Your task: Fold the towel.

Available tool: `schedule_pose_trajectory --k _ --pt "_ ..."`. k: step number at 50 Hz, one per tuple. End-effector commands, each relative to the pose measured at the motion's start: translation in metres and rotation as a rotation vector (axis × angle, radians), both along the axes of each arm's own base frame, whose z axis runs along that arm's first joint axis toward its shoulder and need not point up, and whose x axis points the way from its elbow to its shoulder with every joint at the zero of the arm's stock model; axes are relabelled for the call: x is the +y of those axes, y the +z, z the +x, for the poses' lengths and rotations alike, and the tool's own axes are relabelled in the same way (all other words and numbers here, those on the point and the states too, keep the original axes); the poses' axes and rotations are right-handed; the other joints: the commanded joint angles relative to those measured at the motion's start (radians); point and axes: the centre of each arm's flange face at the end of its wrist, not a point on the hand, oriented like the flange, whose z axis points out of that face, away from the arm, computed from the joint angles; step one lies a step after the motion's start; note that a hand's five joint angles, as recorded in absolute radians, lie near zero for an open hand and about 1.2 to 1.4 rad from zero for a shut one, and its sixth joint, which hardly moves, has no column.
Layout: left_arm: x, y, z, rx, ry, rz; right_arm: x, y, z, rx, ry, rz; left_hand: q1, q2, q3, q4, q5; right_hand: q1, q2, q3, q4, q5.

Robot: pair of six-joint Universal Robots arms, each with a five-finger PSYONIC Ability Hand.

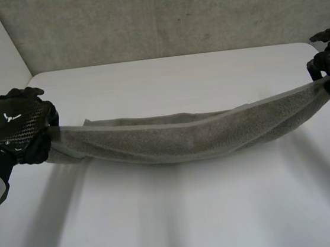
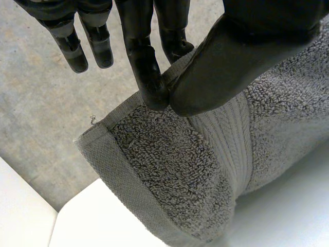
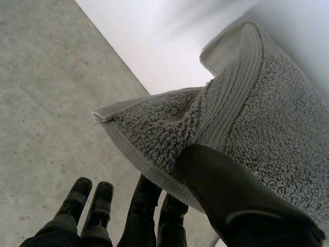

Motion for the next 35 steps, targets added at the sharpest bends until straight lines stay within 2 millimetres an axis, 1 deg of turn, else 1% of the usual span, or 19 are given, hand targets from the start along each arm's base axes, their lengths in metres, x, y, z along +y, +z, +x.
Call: schedule_pose_trajectory --k 1,10,15,18,19,22,23,24,25,26,27,28,29,30,31,32,33,34,35 --pt "-0.009 -0.004 -0.002 -0.006 -0.005 0.021 -0.008 0.000 0.017 0.028 0.061 -0.034 0.118 0.087 -0.044 -0.052 0.055 0.080 0.082 -0.006 -0.007 0.059" --pt "-0.023 0.032 -0.007 0.016 -0.014 -0.092 -0.018 0.037 0.034 0.060 0.064 -0.168 0.118 0.087 -0.044 -0.052 0.055 0.080 0.082 -0.006 -0.007 0.059" --pt "-0.031 0.049 -0.009 0.024 -0.021 -0.153 -0.027 0.034 0.050 0.060 0.116 -0.171 0.118 0.087 -0.044 -0.052 0.055 0.080 0.082 -0.006 -0.007 0.059" --pt "-0.051 0.041 -0.013 0.019 -0.023 -0.123 -0.040 0.017 0.071 0.061 0.178 -0.145 0.118 0.087 -0.044 -0.052 0.055 0.080 0.082 -0.006 -0.007 0.059" --pt "-0.067 0.034 -0.016 0.018 -0.023 -0.105 -0.046 0.009 0.086 0.076 0.203 -0.152 0.118 0.087 -0.044 -0.052 0.055 0.080 0.082 -0.006 -0.007 0.059" --pt "-0.101 0.021 -0.029 0.013 -0.040 -0.089 -0.057 0.001 0.097 0.106 0.199 -0.170 0.118 0.087 -0.044 -0.052 0.055 0.080 0.082 -0.006 -0.007 0.059" --pt "-0.101 0.021 -0.029 0.013 -0.040 -0.089 -0.073 -0.004 0.106 0.148 0.178 -0.210 0.118 0.087 -0.044 -0.052 0.055 0.080 0.082 -0.006 -0.007 0.059" --pt "-0.118 0.019 -0.039 0.010 -0.057 -0.100 -0.093 -0.003 0.108 0.199 0.127 -0.276 0.118 0.087 -0.044 -0.052 0.055 0.080 0.082 -0.006 -0.007 0.059" --pt "-0.134 0.020 -0.047 0.013 -0.068 -0.125 -0.093 -0.003 0.108 0.199 0.127 -0.277 0.118 0.087 -0.044 -0.052 0.055 0.080 0.082 -0.006 -0.007 0.059" --pt "-0.134 0.020 -0.048 0.013 -0.068 -0.125 -0.115 0.009 0.107 0.242 0.042 -0.365 0.118 0.087 -0.044 -0.052 0.055 0.080 0.082 -0.006 -0.007 0.059" --pt "-0.149 0.026 -0.051 0.021 -0.060 -0.167 -0.133 0.034 0.105 0.245 -0.065 -0.461 0.118 0.087 -0.044 -0.052 0.055 0.080 0.082 -0.006 -0.007 0.059" --pt "-0.157 0.040 -0.054 0.034 -0.056 -0.233 -0.133 0.034 0.105 0.245 -0.066 -0.462 0.118 0.087 -0.044 -0.052 0.055 0.080 0.082 -0.006 -0.007 0.059" --pt "-0.157 0.040 -0.055 0.034 -0.056 -0.234 -0.141 0.064 0.102 0.204 -0.167 -0.540 0.118 0.087 -0.044 -0.052 0.055 0.080 0.082 -0.006 -0.007 0.059" --pt "-0.161 0.058 -0.055 0.052 -0.046 -0.318 -0.140 0.089 0.105 0.135 -0.220 -0.599 0.118 0.087 -0.044 -0.052 0.055 0.080 0.082 -0.006 -0.007 0.059" --pt "-0.162 0.076 -0.056 0.088 -0.046 -0.404 -0.140 0.089 0.105 0.135 -0.221 -0.599 0.118 0.087 -0.044 -0.052 0.055 0.080 0.082 -0.006 -0.007 0.059" --pt "-0.162 0.076 -0.056 0.088 -0.046 -0.404 -0.132 0.106 0.112 0.051 -0.200 -0.636 0.118 0.087 -0.044 -0.052 0.055 0.080 0.082 -0.006 -0.007 0.059" --pt "-0.154 0.104 -0.055 0.120 -0.045 -0.515 -0.122 0.122 0.115 -0.036 -0.152 -0.660 0.118 0.087 -0.044 -0.052 0.055 0.080 0.082 -0.006 -0.007 0.059" --pt "-0.140 0.132 -0.051 0.158 -0.049 -0.614 -0.122 0.122 0.115 -0.037 -0.151 -0.661 0.118 0.087 -0.044 -0.052 0.055 0.080 0.082 -0.006 -0.007 0.059" --pt "-0.140 0.133 -0.051 0.158 -0.049 -0.615 -0.112 0.133 0.112 -0.100 -0.107 -0.658 0.118 0.087 -0.044 -0.052 0.055 0.080 0.082 -0.006 -0.007 0.059"
